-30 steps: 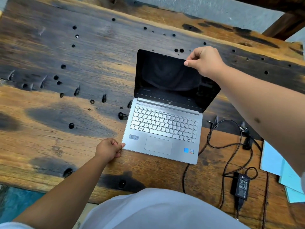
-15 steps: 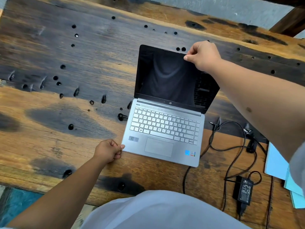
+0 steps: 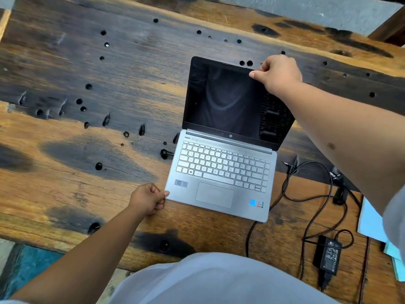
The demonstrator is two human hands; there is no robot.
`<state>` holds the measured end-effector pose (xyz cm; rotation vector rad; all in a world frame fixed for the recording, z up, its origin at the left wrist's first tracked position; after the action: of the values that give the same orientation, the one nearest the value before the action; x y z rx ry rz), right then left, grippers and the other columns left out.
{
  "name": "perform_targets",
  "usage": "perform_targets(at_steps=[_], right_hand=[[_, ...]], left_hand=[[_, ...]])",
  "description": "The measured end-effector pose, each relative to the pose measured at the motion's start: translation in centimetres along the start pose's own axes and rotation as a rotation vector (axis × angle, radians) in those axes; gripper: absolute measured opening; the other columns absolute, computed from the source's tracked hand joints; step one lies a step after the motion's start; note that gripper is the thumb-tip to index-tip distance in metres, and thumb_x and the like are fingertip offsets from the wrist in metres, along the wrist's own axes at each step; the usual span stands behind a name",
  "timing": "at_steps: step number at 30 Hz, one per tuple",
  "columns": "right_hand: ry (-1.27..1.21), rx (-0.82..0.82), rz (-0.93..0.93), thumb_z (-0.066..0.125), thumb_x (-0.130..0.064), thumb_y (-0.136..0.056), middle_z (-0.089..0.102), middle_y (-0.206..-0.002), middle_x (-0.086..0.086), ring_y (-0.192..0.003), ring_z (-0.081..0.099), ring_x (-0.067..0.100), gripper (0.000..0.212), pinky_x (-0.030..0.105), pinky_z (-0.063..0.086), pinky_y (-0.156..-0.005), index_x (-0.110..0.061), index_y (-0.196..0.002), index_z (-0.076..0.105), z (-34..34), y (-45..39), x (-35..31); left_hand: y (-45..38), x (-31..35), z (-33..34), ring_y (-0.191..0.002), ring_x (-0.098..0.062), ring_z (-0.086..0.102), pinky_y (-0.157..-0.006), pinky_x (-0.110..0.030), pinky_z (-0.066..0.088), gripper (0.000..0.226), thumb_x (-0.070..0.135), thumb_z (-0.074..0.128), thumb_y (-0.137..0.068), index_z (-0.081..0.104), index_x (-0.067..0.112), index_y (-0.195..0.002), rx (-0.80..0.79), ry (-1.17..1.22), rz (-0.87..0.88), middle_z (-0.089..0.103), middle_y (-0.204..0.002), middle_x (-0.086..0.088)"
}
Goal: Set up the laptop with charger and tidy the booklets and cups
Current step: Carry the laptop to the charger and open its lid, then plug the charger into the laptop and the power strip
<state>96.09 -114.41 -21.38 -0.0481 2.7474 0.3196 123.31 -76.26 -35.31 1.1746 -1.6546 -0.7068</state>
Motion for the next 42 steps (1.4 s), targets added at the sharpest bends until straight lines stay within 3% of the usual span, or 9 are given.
perform_targets(at_steps=[3, 5, 8, 10, 14, 19, 24, 34, 42], right_hand=[[0.067, 0.039, -0.005, 0.063, -0.064, -0.082, 0.069, -0.093, 0.002, -0.101, 0.061, 0.029, 0.041, 0.043, 0.046, -0.090, -0.024, -0.092, 0.066, -0.1, 0.6, 0.3], [0.112, 0.079, -0.020, 0.062, -0.064, -0.083, 0.069, -0.112, 0.004, -0.118, 0.053, 0.030, 0.050, 0.045, 0.039, -0.097, -0.024, -0.112, 0.067, -0.3, 1.3, 0.2], [0.084, 0.176, -0.044, 0.069, -0.057, -0.080, 0.049, -0.144, 0.004, -0.136, 0.035, 0.030, 0.065, 0.046, 0.032, -0.106, -0.024, -0.134, 0.053, 0.0, 4.1, 0.3], [0.019, 0.203, -0.045, 0.072, -0.056, -0.077, 0.032, -0.155, 0.005, -0.141, 0.026, 0.030, 0.075, 0.049, 0.026, -0.111, -0.025, -0.140, 0.045, 1.1, 7.5, 0.9], [0.042, 0.055, -0.016, 0.072, -0.063, -0.073, 0.022, -0.161, 0.004, -0.145, 0.021, 0.029, 0.089, 0.053, 0.025, -0.113, -0.027, -0.146, 0.036, 5.1, 15.8, 3.1], [0.046, -0.158, 0.085, 0.065, -0.072, -0.072, 0.009, -0.165, 0.002, -0.148, 0.011, 0.026, 0.098, 0.053, 0.024, -0.113, -0.028, -0.150, 0.026, 9.3, 26.5, 5.9], [0.082, -0.201, 0.132, 0.046, -0.079, -0.077, 0.005, -0.166, 0.001, -0.151, 0.004, 0.021, 0.097, 0.050, 0.023, -0.117, -0.027, -0.154, 0.018, 10.2, 33.7, 7.5], [0.126, -0.196, 0.181, 0.020, -0.087, -0.074, -0.010, -0.165, -0.005, -0.150, -0.013, 0.017, 0.098, 0.043, -0.005, -0.117, -0.035, -0.155, 0.001, 10.1, 41.0, 8.5], [0.058, -0.189, 0.203, 0.030, -0.085, -0.075, -0.010, -0.164, -0.010, -0.151, -0.010, 0.014, 0.098, 0.044, 0.003, -0.118, -0.034, -0.155, 0.005, 9.5, 43.4, 10.7]], left_hand=[[0.2, 0.0, 0.0, -0.052, -0.017, 0.064, -0.044, -0.025, 0.047, 0.030, 0.026, 0.079, -0.081, 0.054, 0.012, -0.072, 0.014, -0.012, 0.019, 0.070, -0.064, -0.007], [0.5, 0.2, 0.1, -0.052, -0.017, 0.065, -0.046, -0.026, 0.050, 0.029, 0.025, 0.078, -0.083, 0.054, 0.012, -0.073, 0.023, -0.042, 0.047, 0.070, -0.064, -0.007], [1.3, 1.2, 0.2, -0.061, -0.022, 0.068, -0.056, -0.030, 0.053, 0.027, 0.030, 0.073, -0.085, 0.052, 0.015, -0.076, 0.095, -0.222, 0.133, 0.069, -0.068, -0.004], [2.3, 2.5, 0.5, -0.077, -0.021, 0.064, -0.066, -0.034, 0.052, 0.024, 0.041, 0.065, -0.085, 0.055, 0.021, -0.092, 0.165, -0.443, 0.243, 0.067, -0.085, 0.001], [4.8, 4.9, 2.5, -0.119, -0.026, 0.052, -0.089, -0.045, 0.050, 0.062, 0.060, 0.050, -0.086, 0.040, 0.026, -0.137, 0.209, -0.715, 0.456, 0.049, -0.134, -0.003], [7.6, 6.5, 5.4, -0.148, -0.029, 0.018, -0.110, -0.055, 0.033, 0.081, 0.069, 0.039, -0.086, 0.017, 0.029, -0.153, 0.136, -0.885, 0.659, 0.016, -0.163, -0.004], [10.3, 6.4, 7.6, -0.151, -0.029, -0.002, -0.116, -0.058, 0.014, 0.088, 0.077, 0.025, -0.082, 0.001, 0.033, -0.155, 0.066, -1.088, 0.847, -0.005, -0.166, -0.004], [14.6, 4.7, 7.8, -0.151, -0.029, -0.012, -0.118, -0.057, 0.010, 0.092, 0.080, 0.013, -0.077, -0.005, 0.034, -0.154, 0.036, -1.218, 1.044, -0.014, -0.165, -0.004], [17.3, 4.1, 9.8, -0.151, -0.029, -0.013, -0.118, -0.058, 0.008, 0.089, 0.077, 0.019, -0.083, -0.006, 0.030, -0.155, 0.060, -1.275, 1.089, -0.012, -0.165, -0.006]])
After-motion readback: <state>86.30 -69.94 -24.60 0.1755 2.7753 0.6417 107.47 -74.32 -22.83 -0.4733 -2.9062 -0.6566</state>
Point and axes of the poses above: each hand's wrist, its own y-axis away from the middle knuckle, its own z-axis out of the palm, x = y × z, the point moved 4 cm from there along -y, towards the middle knuckle
